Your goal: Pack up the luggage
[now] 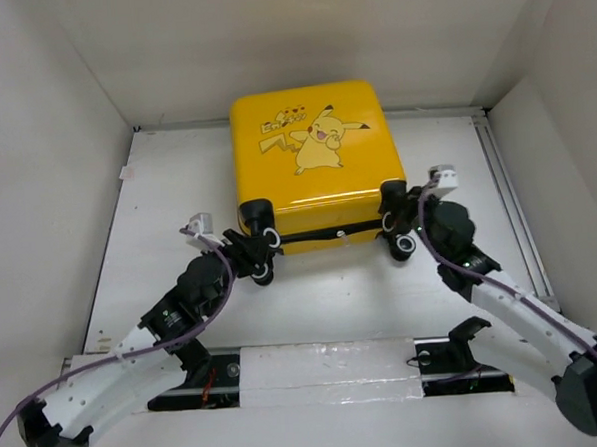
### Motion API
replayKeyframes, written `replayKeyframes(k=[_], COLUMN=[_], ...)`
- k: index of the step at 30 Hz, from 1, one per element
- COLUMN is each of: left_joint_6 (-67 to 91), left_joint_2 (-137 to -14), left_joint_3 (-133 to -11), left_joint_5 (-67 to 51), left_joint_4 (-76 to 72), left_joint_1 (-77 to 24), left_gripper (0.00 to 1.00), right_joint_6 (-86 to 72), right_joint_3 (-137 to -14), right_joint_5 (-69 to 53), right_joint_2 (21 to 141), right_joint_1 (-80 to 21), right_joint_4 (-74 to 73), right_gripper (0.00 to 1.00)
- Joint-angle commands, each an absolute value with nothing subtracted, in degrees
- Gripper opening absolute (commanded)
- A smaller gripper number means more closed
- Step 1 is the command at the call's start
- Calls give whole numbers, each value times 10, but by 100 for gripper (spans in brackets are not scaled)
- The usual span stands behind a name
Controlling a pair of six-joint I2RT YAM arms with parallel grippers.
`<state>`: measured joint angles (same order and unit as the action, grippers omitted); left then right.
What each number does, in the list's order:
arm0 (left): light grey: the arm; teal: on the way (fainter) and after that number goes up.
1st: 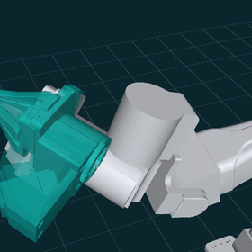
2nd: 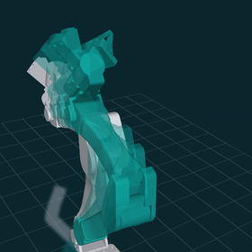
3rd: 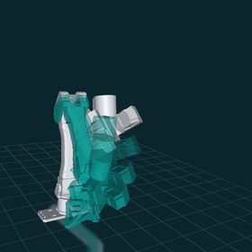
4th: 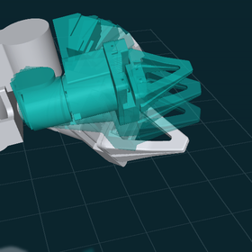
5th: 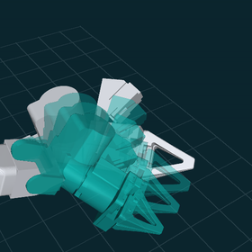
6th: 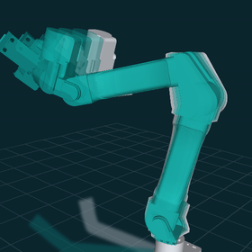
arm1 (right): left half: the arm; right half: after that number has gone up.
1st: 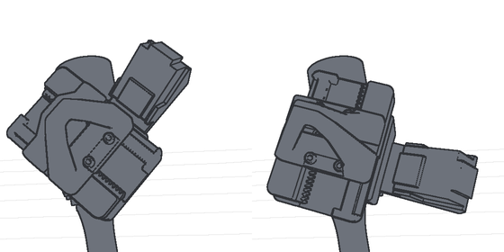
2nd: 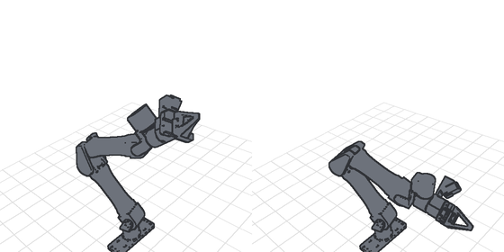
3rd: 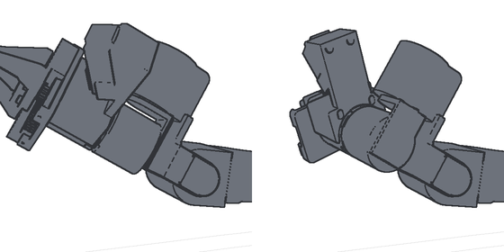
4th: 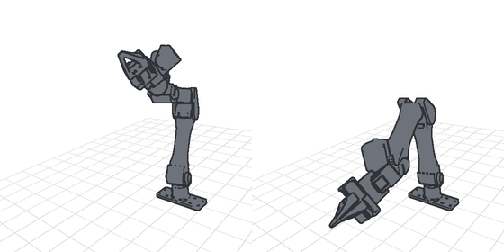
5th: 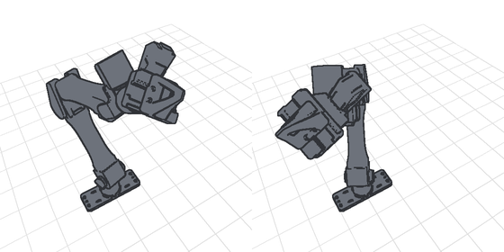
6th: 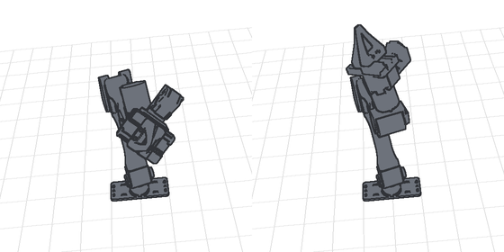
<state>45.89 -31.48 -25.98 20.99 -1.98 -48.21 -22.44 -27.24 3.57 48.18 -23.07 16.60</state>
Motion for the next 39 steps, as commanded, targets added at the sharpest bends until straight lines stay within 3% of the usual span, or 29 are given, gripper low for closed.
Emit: replayKeyframes(k=[1,3,7,11,16,20,27,33,39], left_joint_6=[455,455,450,440,439,439,434,429,429], left_joint_2=[-292,-308,-301,-315,-322,-327,-338,-332,-319], left_joint_3=[-273,-282,-270,-275,-280,-280,-286,-280,-280], left_joint_5=[254,242,213,193,186,175,157,163,163], left_joint_4=[-62,-55,-96,-113,-127,-134,-141,-135,-127], left_joint_1=[-475,-475,-475,-475,-475,-475,-475,-475,-475], left_gripper=[0,0,0,0,0,0,0,0,0], right_joint_6=[-236,-222,-187,-180,-169,-180,-180,-185,-185], right_joint_3=[-335,-330,-280,-275,-308,-294,-325,-347,-353], right_joint_5=[156,186,88,47,-4,-10,-32,29,17], right_joint_2=[620,602,435,369,506,605,717,752,779], right_joint_1=[-374,-386,-350,-430,-442,-449,-414,-406,-395], right_joint_4=[88,64,30,32,66,215,283,275,315], right_gripper=[0,0,0,4,39,44,52,54,57])
